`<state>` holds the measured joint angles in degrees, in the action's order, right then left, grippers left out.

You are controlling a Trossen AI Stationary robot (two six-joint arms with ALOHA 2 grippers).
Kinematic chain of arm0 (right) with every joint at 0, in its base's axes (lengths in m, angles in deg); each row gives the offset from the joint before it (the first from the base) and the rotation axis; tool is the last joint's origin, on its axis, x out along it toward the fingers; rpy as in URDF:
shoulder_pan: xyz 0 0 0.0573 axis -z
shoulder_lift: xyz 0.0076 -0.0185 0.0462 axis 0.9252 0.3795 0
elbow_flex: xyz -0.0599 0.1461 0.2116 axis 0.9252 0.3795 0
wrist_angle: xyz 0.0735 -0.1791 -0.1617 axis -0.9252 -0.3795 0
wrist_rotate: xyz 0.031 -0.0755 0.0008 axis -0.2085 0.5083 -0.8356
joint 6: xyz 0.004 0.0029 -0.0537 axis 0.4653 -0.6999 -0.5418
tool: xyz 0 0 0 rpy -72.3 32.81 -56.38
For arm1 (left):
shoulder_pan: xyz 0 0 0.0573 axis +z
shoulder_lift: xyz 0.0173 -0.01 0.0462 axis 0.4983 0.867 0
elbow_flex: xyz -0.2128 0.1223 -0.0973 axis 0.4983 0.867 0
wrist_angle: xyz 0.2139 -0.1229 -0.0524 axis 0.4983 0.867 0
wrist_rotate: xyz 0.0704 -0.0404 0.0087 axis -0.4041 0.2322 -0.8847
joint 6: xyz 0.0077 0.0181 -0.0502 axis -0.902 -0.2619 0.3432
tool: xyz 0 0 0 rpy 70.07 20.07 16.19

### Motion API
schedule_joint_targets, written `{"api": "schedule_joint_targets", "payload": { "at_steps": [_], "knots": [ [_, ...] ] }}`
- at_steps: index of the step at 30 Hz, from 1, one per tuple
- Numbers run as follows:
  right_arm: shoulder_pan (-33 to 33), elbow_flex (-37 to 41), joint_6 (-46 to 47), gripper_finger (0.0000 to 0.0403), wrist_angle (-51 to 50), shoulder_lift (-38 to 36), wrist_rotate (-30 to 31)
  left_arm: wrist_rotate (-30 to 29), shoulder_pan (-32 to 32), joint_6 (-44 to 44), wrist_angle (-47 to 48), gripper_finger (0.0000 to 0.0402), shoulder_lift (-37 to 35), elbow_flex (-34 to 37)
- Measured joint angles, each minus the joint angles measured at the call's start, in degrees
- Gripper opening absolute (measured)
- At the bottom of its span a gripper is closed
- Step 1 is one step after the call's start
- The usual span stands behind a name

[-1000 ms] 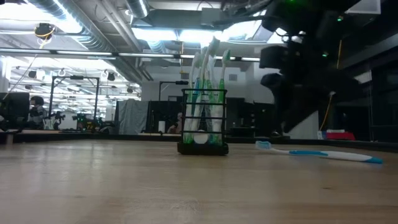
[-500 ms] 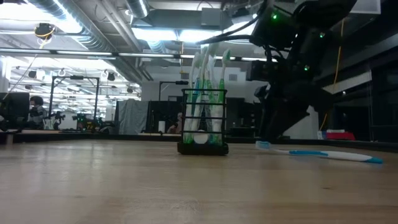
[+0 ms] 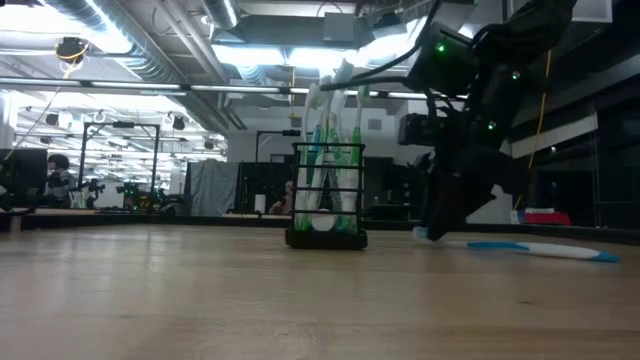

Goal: Pick & Place toothbrushing station
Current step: Put the blue toothbrush into the black organizer

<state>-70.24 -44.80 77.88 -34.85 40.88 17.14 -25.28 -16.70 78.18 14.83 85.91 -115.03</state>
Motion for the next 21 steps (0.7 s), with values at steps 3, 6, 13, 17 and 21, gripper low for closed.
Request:
{"api": "schedule_joint_targets", "payload": {
  "at_steps": [3,6,13,17,21],
  "knots": [
    [-0.02,0.01,0.01,0.0166,0.76,0.0,0.01,0.02,0.0,0.0,0.0,0.0081,-0.01,0.0],
    [0.0,0.01,0.44,0.0166,0.64,0.0,-1.12,0.04,0.0,0.0,0.0,0.0081,0.0,0.0],
    [-0.1,1.09,3.8,0.0148,1.76,1.96,-5.91,0.04,-0.02,0.0,0.0,0.0081,-0.01,0.0],
    [-1.23,1.36,5.6,0.013,2.26,2.1,-5.71,0.41,-0.02,0.02,-0.02,0.0081,-0.01,0.0],
    [-3.23,1.43,8.6,0.0116,2.59,2.05,-5.05,0.6,-0.02,0.0,-0.02,0.0081,-0.01,0.0]
  ]
}}
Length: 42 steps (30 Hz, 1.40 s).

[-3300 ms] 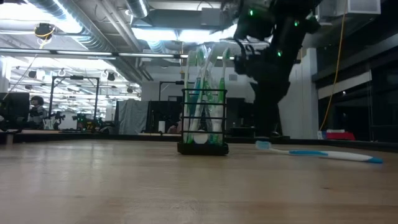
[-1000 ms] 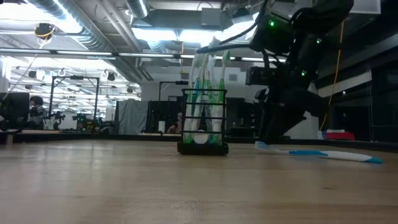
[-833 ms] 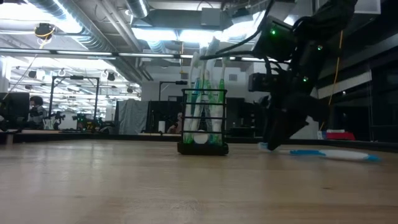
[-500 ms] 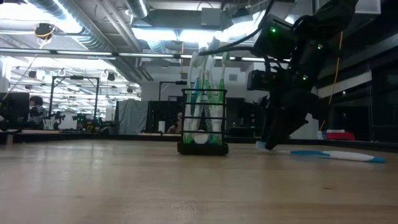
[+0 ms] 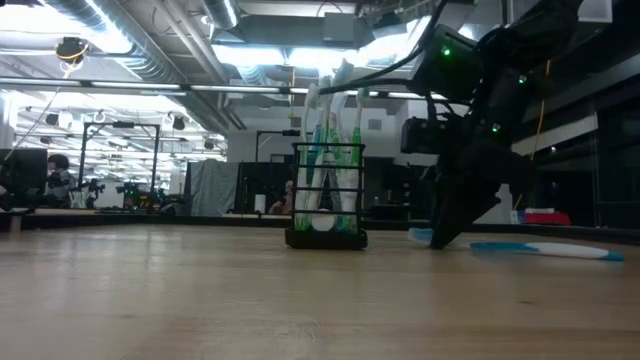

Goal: Pick & Place toothbrushing station
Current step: Put the blue toothbrush into the black organizer

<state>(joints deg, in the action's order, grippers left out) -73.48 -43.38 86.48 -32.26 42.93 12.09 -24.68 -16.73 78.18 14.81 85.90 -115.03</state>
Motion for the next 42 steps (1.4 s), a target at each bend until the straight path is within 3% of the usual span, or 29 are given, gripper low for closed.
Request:
{"api": "schedule_joint_targets", "payload": {
  "at_steps": [7,14,42],
  "knots": [
    [-5.49,0.07,4.65,0.0091,1.0,0.17,1.35,0.41,0.0,0.0,0.02,0.0081,0.02,0.0],
    [-9.08,-0.48,7.17,0.0013,0.75,0.25,4.11,0.92,0.0,0.0,0.02,0.0081,0.0,0.0],
    [-12.27,-11.89,6.79,0.0,-7.72,-0.14,14.47,2.5,-0.04,-1.13,0.09,0.0081,0.0,0.0]
  ]
}}
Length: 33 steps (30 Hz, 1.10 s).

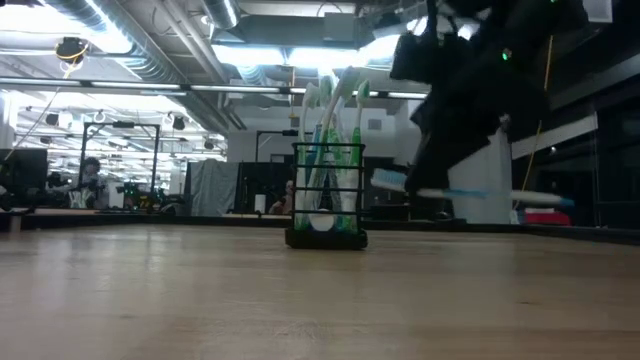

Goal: Pick & Place toothbrushing station
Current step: Put the blue toothbrush into the black organizer

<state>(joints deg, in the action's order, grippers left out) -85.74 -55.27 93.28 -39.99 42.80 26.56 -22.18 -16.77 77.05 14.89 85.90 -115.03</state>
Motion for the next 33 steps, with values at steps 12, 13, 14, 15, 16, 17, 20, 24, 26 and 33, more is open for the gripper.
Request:
{"api": "schedule_joint_targets", "payload": {
  "at_steps": [12,13,14,15,16,17,20,24,26,33],
  "knots": [
    [-4.15,-0.74,13.14,0.0002,-3.81,-13.79,13.1,0.26,-0.07,-1.03,0.04,0.0081,0.02,0.0],
    [-4.19,-0.74,13.93,0.0002,-4.13,-14.49,13.41,0.26,-0.07,-1.23,0.02,0.0081,0.02,0.0],
    [-4.18,-0.74,14.75,0.0002,-4.36,-14.88,13.12,0.29,-0.07,-1.31,0.04,0.0081,0.01,0.0],
    [-4.13,-0.74,15.25,0.0001,-4.77,-15.12,11.91,0.31,-0.07,-1.32,0.04,0.0081,0.01,0.0],
    [-4.03,-0.72,15.95,0.0,-4.85,-15.18,10.32,0.31,-0.07,-1.32,0.02,0.0081,0.02,0.0],
    [-3.97,-0.74,17.04,0.0003,-4.8,-15.12,8.84,0.31,-0.07,-1.41,0.03,0.0081,0.0,0.0],
    [-4.02,-0.74,23.42,0.0023,-7.48,-13.58,6.18,0.35,-0.11,-1.45,0.02,0.0081,0.0,0.0],
    [-4.42,-0.72,28.51,0.0067,-8.81,-9.99,2.44,0.68,-0.11,-1.42,0.02,0.0081,0.0,0.0],
    [-4.82,-0.72,29.89,0.0092,-8.74,-8.23,1.57,0.94,-0.11,-1.4,0.02,0.0081,0.02,0.0],
    [-5.07,-0.17,32.61,0.0161,-10.21,-2.44,-2.43,1.54,-0.16,-1.36,0.0,0.0081,0.02,0.0]
  ]
}}
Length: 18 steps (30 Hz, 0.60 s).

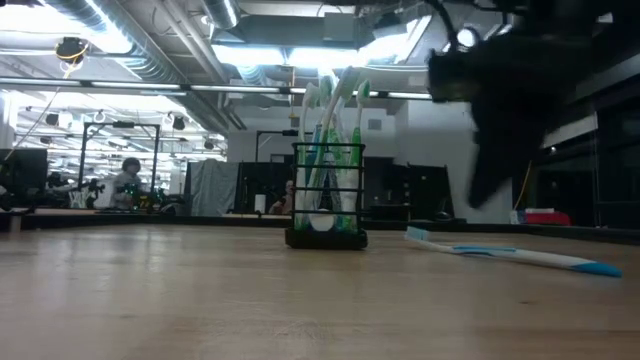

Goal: Pick & Place toothbrushing station
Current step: Put the blue toothbrush into the black organizer

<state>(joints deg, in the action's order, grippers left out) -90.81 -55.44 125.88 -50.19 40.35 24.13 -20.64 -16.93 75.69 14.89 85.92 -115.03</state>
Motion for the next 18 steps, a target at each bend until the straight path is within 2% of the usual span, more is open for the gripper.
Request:
{"api": "schedule_joint_targets", "payload": {
  "at_steps": [2,6,12,18],
  "knots": [
    [-1.14,1.12,1.27,0.0167,0.41,0.77,-2.13,0.07,-0.19,-0.03,0.02,0.0081,-0.02,0.0],
    [-3.33,3.32,5.06,0.0166,1.15,0.96,-2.01,-0.1,-0.76,-0.31,0.0,0.0081,-0.02,0.0],
    [-5.73,8.05,10.25,0.0151,8.29,0.96,-3.32,-0.25,-0.87,-0.38,0.02,0.0081,-0.01,0.0],
    [-7.03,11.26,12.88,0.0146,10.64,0.75,-2.0,-0.22,-0.87,-0.39,0.0,0.0081,0.01,0.0]
  ]
}}
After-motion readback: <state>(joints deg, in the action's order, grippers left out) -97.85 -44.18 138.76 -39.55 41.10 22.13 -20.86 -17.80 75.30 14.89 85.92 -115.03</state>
